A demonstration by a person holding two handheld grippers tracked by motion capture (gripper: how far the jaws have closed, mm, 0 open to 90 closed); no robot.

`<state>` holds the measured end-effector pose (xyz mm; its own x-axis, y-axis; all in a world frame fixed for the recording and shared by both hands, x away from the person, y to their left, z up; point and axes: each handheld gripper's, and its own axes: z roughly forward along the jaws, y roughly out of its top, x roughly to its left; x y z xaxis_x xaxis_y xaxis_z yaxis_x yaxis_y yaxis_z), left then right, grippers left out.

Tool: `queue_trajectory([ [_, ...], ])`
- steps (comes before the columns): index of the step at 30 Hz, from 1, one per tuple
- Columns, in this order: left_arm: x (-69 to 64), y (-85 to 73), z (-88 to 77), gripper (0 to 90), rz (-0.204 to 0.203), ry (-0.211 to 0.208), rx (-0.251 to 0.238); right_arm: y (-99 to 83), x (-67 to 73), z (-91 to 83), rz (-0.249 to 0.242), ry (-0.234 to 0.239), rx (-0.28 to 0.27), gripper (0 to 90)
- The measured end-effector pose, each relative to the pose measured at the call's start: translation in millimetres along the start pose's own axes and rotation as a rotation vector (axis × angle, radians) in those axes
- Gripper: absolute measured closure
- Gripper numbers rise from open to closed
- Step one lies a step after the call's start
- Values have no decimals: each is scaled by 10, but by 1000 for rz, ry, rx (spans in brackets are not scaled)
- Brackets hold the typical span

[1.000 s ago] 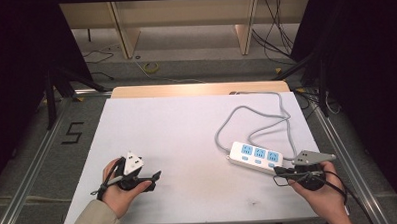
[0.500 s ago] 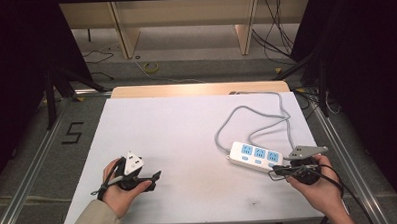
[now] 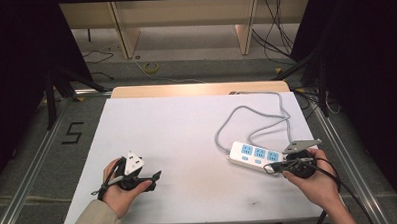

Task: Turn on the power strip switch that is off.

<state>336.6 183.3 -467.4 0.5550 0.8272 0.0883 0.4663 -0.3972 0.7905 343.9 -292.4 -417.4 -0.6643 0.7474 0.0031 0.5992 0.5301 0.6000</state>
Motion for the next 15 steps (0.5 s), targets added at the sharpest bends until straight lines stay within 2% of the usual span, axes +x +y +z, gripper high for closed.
queue_trajectory([
  [15, 1, 2, -5, 181, 5, 3, -3, 110, -32, 25, 11, 3, 58, 900],
])
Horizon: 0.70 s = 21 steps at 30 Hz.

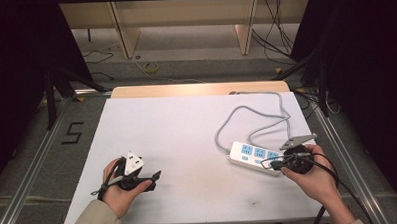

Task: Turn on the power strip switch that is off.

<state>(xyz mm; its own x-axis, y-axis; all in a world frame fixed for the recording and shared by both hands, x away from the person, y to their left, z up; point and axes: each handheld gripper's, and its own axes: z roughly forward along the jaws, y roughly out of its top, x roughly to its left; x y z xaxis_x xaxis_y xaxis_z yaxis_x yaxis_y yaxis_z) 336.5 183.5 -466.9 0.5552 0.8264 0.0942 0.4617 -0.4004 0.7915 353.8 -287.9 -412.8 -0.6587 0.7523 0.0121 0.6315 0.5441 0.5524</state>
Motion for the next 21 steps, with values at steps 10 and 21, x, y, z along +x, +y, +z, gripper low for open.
queue_trajectory([
  [10, 3, 1, -4, 181, 2, 2, 0, 52, 7, 16, 4, 6, 35, 900],
  [21, 2, 0, -2, 180, 1, 2, 0, 97, -1, 27, 7, 6, 51, 900],
])
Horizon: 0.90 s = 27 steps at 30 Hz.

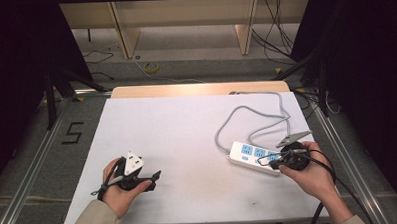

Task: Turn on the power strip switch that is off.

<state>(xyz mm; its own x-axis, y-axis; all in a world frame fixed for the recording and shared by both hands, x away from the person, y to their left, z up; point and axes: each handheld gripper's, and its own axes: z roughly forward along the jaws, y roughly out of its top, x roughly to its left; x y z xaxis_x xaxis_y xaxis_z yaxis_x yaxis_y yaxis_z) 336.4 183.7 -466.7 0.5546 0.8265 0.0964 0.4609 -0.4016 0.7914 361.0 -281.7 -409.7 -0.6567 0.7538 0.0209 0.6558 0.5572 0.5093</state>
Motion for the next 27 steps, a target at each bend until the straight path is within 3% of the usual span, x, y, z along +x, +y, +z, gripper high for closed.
queue_trajectory([
  [27, -2, 1, -2, 180, 2, 5, -3, 120, 11, 32, 10, 12, 36, 900],
])
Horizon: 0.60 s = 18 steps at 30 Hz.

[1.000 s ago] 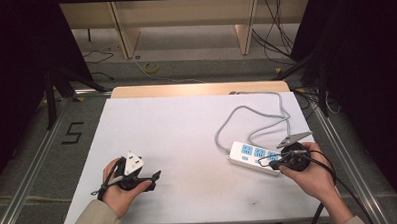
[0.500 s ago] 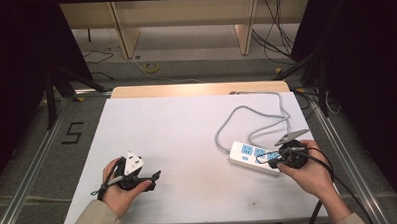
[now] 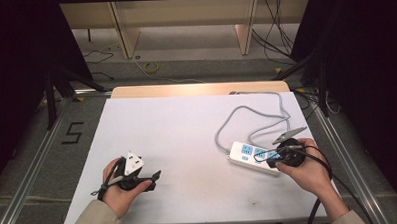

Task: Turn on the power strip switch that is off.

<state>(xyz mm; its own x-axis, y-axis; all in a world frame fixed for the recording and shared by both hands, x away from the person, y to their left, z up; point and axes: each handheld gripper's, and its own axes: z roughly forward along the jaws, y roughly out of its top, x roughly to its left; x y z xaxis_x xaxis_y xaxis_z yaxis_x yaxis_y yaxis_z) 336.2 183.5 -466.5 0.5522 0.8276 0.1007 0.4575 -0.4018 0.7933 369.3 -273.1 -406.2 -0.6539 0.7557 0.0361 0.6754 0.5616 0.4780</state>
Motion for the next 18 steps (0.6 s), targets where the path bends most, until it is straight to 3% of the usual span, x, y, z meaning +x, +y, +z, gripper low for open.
queue_trajectory([
  [18, 1, -1, -1, 180, -1, 2, -1, 67, 8, 27, -6, 5, 23, 900],
])
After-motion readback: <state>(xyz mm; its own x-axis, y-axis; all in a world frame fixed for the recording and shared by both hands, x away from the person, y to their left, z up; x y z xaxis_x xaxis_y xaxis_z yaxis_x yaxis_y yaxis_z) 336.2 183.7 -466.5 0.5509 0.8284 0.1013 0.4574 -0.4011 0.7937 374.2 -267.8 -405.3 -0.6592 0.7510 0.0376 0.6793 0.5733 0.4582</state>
